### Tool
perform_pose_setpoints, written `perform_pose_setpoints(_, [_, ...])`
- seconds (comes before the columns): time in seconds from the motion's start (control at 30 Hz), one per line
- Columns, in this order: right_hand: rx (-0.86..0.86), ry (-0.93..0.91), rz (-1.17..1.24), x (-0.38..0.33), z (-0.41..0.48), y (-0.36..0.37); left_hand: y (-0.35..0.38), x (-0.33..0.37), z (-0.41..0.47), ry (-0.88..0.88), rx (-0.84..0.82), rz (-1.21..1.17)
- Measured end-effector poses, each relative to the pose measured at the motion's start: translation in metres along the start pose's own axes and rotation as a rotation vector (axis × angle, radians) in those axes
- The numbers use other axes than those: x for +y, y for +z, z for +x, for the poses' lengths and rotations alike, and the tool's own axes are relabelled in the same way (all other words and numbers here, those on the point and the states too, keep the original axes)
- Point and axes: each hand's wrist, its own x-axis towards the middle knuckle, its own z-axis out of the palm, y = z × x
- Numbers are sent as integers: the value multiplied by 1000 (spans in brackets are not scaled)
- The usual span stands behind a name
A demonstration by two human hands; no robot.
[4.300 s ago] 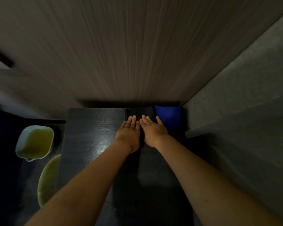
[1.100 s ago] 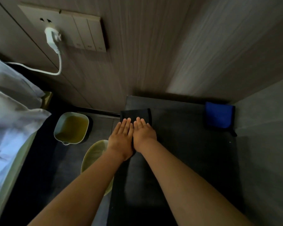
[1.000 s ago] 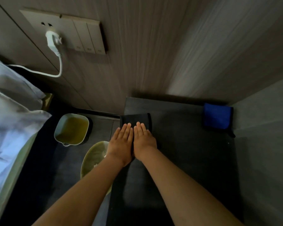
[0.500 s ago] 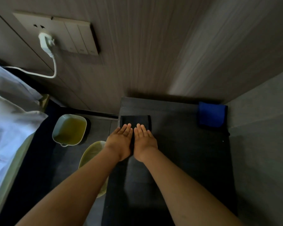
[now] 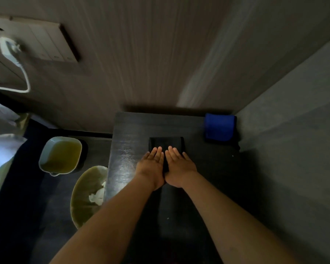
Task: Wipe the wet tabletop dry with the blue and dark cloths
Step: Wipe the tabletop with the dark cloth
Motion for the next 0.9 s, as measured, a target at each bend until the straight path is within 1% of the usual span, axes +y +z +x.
perform_pose_setpoints(0.33, [2,43,0,53,-20,11,-9,53,13,48,3,3])
perform_pose_setpoints(0.57, [0,38,6,83,-27,10,-15,80,21,57,7,52])
perform_pose_setpoints(0.9, [33,63,17,123,-35,17,-24,117,33,63,-4,6])
